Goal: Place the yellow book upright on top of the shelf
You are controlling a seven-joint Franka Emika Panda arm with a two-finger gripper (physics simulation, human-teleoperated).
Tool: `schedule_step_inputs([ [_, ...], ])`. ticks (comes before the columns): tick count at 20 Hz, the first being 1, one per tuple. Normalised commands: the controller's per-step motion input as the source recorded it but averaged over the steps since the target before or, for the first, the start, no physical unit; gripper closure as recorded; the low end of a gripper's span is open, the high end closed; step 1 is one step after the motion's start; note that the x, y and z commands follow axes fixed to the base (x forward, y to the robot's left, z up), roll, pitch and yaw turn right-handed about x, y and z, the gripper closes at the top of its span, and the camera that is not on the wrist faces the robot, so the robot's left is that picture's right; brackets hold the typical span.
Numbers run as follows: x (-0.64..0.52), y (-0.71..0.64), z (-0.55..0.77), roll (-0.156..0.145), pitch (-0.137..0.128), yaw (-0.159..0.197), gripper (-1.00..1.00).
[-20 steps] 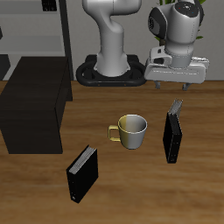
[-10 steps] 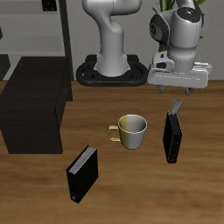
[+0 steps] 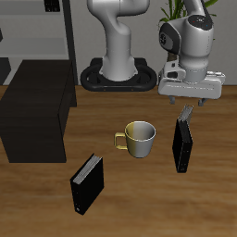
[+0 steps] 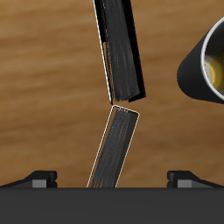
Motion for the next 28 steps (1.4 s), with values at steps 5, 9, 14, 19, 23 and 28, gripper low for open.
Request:
schedule_step_inputs([
  [5,0.04,0.06,-0.18,0.018,0.026,-0.010,-1.00],
  [9,0.10,-0.02,-0.17,-0.008,0.026,0.009,-1.00],
  [14,0.04,0.09,-0.21,0.038,0.047,0.016,-1.00],
  [19,0.08,0.02,-0.17,0.012,0.038,0.016,1.00],
  [23,0.11,-0.10,-0.16,-0.001,0.053,-0.019,1.00],
  [28,0.05,-0.10,0.06,0.004,-0.007,0.000,1.00],
])
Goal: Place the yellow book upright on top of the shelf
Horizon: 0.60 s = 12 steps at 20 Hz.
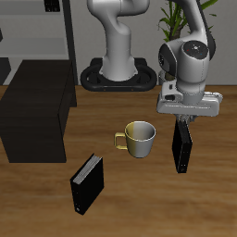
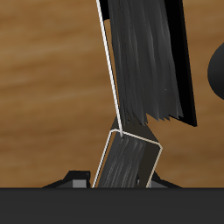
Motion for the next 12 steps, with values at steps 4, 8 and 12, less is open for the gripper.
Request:
schedule_step_inputs([
  [4,0.01,-0.06,0.07,0.000,0.028,-0.013,1.00],
  [8,-0.13,-0.15,0.16,0.011,0.010,0.032,1.00],
  [12,-0.04,-0.19,0.24,-0.020,-0.034,0.022,1.00],
])
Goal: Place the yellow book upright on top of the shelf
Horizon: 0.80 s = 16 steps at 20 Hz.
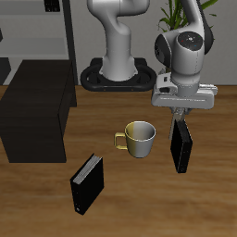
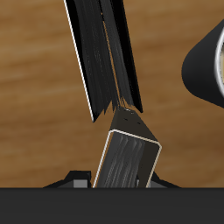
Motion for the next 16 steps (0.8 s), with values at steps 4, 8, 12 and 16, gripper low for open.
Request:
schedule_step_inputs([
  [4,-0.04,-0.39,0.43,-0.044,-0.043,0.038,1.00],
  [8,-0.07,-0.41,0.47,-0.013,-0.044,0.012,1.00],
  [12,-0.11,-0.31,0.41,0.028,0.004,0.012,1.00],
  [16,-0.09,-0.09,0.22,0.045,0.030,-0.002,1.00],
])
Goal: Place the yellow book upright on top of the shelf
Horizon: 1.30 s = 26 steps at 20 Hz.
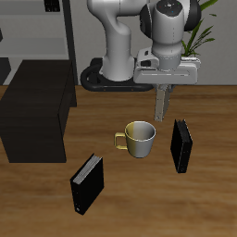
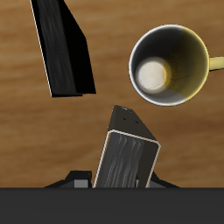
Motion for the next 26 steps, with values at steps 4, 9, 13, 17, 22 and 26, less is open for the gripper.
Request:
schedule_step_inputs([
  [4,-0.17,-0.13,0.30,0.041,0.025,0.018,1.00],
  [9,-0.13,-0.22,0.41,-0.003,-0.052,0.068,1.00],
  [13,0.00,-0.35,0.42,0.050,0.014,0.048,1.00],
  [17,0.12,-0.45,0.34,0.078,0.021,0.110,1.00],
  [22,0.09,-0.48,0.34,0.043,0.017,0.078,1.00],
  [26,0.12,-0.62,0.34,-0.037,0.002,-0.013,1.00],
])
